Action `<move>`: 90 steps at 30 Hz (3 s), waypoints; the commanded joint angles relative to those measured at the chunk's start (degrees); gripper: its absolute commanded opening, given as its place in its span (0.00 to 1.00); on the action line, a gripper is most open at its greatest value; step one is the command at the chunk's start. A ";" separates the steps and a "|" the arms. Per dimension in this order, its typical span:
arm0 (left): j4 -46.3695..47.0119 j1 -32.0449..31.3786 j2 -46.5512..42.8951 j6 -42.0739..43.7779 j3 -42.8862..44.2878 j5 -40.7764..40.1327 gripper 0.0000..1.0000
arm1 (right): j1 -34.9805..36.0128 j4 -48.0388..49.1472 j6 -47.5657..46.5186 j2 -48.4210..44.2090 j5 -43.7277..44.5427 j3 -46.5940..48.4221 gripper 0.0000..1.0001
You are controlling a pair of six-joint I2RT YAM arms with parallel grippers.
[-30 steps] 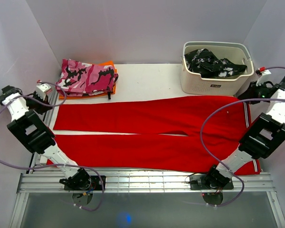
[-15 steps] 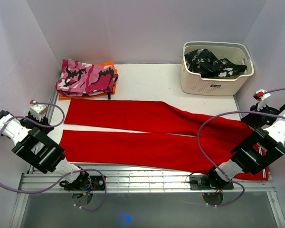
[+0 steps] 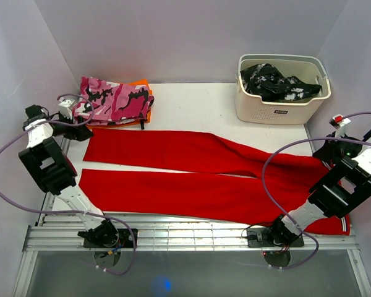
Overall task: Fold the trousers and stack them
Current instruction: Flatten the trousers out, then fold the trousers
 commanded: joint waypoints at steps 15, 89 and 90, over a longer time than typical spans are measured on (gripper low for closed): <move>22.95 -4.09 18.90 -25.21 10.87 -6.67 0.80 | 3.09 4.79 6.93 4.74 4.77 5.20 0.08; -18.72 32.82 -11.87 44.94 -31.57 -15.10 0.00 | -18.45 3.81 -34.12 -5.88 27.69 -18.07 0.08; -17.58 32.04 -11.60 44.23 -32.28 -17.54 0.00 | -17.13 5.65 -33.59 -6.59 28.76 -22.35 0.08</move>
